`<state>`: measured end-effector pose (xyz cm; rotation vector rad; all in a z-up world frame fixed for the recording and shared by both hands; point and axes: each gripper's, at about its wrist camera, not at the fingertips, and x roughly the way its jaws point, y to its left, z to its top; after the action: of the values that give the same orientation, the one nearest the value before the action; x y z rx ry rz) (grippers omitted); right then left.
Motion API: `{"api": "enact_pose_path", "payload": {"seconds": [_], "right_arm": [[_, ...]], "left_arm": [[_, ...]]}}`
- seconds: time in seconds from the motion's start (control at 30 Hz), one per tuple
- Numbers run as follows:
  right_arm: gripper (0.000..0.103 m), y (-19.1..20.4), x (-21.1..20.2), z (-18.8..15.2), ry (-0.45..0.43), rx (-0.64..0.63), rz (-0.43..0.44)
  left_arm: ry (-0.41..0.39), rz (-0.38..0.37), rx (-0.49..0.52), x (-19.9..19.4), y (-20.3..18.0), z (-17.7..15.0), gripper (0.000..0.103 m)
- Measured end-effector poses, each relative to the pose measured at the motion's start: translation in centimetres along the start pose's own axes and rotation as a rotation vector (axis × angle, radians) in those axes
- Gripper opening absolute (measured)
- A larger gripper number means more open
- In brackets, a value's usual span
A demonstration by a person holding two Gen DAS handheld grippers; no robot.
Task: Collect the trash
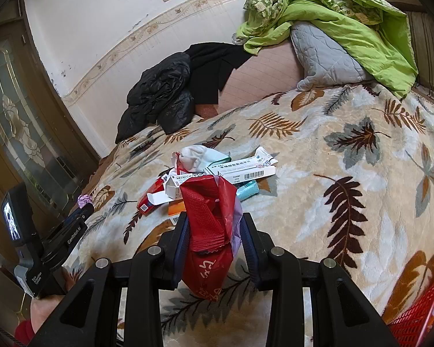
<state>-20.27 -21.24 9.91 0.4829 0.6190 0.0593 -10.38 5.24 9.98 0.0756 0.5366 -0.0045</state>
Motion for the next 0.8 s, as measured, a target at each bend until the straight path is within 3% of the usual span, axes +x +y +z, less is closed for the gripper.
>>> {"api": "enact_pose_path", "payload": {"seconds": [0.8], "right_arm": [[0.038, 0.1, -0.1, 0.1, -0.001, 0.001, -0.001]], "left_arm": [[0.003, -0.052, 0.037, -0.2, -1.1, -0.3, 0.021]]}}
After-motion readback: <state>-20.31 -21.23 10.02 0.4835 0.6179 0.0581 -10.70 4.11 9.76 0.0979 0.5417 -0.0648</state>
